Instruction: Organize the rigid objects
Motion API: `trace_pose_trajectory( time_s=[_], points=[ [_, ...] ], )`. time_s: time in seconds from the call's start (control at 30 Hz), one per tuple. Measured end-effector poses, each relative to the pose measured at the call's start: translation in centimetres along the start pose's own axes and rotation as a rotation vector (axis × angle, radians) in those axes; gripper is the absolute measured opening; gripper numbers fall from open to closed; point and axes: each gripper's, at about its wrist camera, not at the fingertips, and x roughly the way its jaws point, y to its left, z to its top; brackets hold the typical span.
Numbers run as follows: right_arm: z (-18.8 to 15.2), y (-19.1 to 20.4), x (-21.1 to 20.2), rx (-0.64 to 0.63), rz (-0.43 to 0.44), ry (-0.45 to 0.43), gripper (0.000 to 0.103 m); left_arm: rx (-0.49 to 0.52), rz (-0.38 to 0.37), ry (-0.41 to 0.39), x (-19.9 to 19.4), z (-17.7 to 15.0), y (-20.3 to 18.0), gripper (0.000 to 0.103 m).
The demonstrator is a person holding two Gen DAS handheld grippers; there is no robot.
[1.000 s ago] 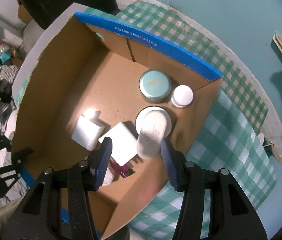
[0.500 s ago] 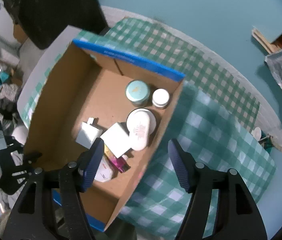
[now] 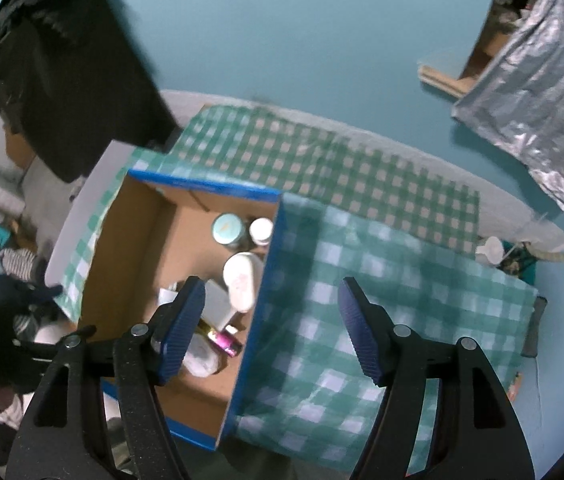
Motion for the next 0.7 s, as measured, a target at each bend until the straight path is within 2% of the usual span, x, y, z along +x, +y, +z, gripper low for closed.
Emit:
trace_pose_trajectory(
  time_s=[0.2, 0.47, 0.57, 0.7],
  points=[
    [-0.9, -1.2, -2.7, 0.046, -0.034, -0.057, 0.07, -0.078, -0.018, -0.111, -4.6, 2.5, 0.4, 0.091],
    [-2.3, -2.3, -5.9, 0.092, -0.124, -0.161, 0.07, -0.077, 0.033, -0.19, -8.2, 3.6, -0.5, 0.102],
    [-2.9, -3.0, -7.0, 0.127, -0.135, -0.2, 0.07, -0.066, 0.09, -0.237, -9.7, 3.8, -1.1, 0.102],
    [-3.5, -3.6, -7.7, 0.149, -0.138, -0.219, 0.07, -0.072, 0.098, -0.264, -10.8, 4.0, -1.5, 0.102]
  ],
)
